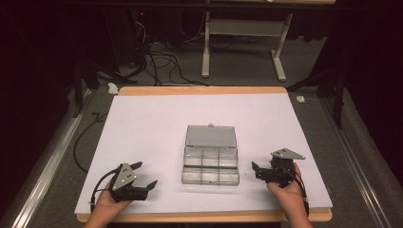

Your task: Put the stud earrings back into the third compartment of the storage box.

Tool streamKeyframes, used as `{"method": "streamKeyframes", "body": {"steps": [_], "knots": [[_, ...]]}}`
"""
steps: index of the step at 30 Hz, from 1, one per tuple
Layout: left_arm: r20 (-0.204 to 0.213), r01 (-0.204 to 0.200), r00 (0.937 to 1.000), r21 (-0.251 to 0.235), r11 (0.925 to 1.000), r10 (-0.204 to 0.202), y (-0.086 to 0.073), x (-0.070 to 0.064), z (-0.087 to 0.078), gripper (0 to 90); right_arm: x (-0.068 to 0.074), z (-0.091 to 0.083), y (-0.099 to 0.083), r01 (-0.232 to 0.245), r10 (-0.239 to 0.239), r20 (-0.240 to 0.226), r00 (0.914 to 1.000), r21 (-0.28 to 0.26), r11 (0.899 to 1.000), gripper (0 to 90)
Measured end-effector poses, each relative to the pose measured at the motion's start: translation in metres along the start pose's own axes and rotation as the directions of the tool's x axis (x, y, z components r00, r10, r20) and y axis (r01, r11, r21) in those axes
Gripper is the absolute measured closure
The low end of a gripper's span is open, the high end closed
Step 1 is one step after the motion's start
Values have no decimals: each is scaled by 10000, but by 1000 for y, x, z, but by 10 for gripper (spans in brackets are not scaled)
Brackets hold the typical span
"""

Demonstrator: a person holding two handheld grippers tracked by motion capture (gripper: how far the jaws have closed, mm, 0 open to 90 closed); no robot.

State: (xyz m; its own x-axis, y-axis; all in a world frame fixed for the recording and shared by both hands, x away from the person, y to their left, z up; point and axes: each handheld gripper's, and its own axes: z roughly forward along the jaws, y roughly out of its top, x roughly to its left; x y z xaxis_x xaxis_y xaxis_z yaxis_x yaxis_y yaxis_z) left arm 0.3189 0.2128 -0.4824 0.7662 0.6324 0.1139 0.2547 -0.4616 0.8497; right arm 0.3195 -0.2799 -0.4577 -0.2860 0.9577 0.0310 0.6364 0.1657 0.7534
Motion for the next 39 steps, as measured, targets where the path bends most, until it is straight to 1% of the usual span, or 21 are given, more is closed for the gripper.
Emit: {"method": "streamKeyframes", "body": {"steps": [3,4,5,8,10,14,17,18,19,22,26,27,28,31,32,33,34,36,38,39], "knots": [[-11,-14,10000,-8,10000,14,0,0,0,148,2,0,0,112,-110,-269,9996,92,9999,127],[-8,-36,10000,-14,10000,36,0,0,0,147,2,0,0,229,-217,-506,9985,225,9995,145],[-3,-39,10000,-12,10000,39,0,0,0,147,2,0,0,229,-217,-506,9985,225,9995,145],[25,9,10000,-7,10000,-9,0,0,0,147,3,0,0,350,-287,-988,9947,626,9974,185],[53,22,10000,20,10000,-23,0,0,0,148,3,-1,1,291,-200,-1067,9941,852,9959,202],[30,-12,10000,15,10000,12,0,0,0,148,3,-5,3,238,-130,-959,9953,1125,9934,210],[27,-19,10000,17,10000,19,0,0,0,148,2,-7,3,192,-56,-966,9953,1406,9899,211],[30,-14,10000,17,10000,14,0,0,0,148,1,-8,3,233,-74,-962,9953,1652,9860,229],[34,-13,10000,17,10000,13,0,0,0,148,1,-8,3,233,-74,-962,9953,1652,9860,229],[27,-7,10000,16,10000,7,0,0,0,148,1,-10,5,234,-67,-899,9959,1870,9821,229],[-18,-24,10000,18,10000,24,0,0,0,148,1,-11,7,194,-3,-977,9952,1944,9807,246],[-13,-38,10000,33,10000,38,0,0,0,148,1,-10,7,236,-8,-1097,9940,2067,9781,255],[-1,-35,10000,27,10000,35,0,0,0,148,2,-10,8,250,-9,-1083,9941,2206,9750,268],[44,2,10000,6,10000,-2,0,0,0,148,3,-9,9,263,-5,-1112,9938,2301,9728,277],[63,-1,10000,-7,10000,2,0,0,0,148,4,-8,11,369,-103,-1089,9940,2452,9688,281],[81,6,10000,-6,10000,-6,0,0,0,148,6,-5,13,385,-92,-1131,9935,2599,9649,285],[112,15,9999,-10,10000,-15,0,1,0,148,6,-5,13,385,-92,-1131,9935,2599,9649,285],[160,41,9999,-36,10000,-40,0,1,-1,148,8,-1,15,516,-167,-1213,9925,2905,9555,286],[173,55,9998,-65,10000,-54,0,1,-1,148,11,3,17,798,-382,-1312,9906,3288,9410,267],[183,59,9998,-64,10000,-58,0,1,-1,148,12,5,17,868,-421,-1378,9896,3368,9376,261]]}}
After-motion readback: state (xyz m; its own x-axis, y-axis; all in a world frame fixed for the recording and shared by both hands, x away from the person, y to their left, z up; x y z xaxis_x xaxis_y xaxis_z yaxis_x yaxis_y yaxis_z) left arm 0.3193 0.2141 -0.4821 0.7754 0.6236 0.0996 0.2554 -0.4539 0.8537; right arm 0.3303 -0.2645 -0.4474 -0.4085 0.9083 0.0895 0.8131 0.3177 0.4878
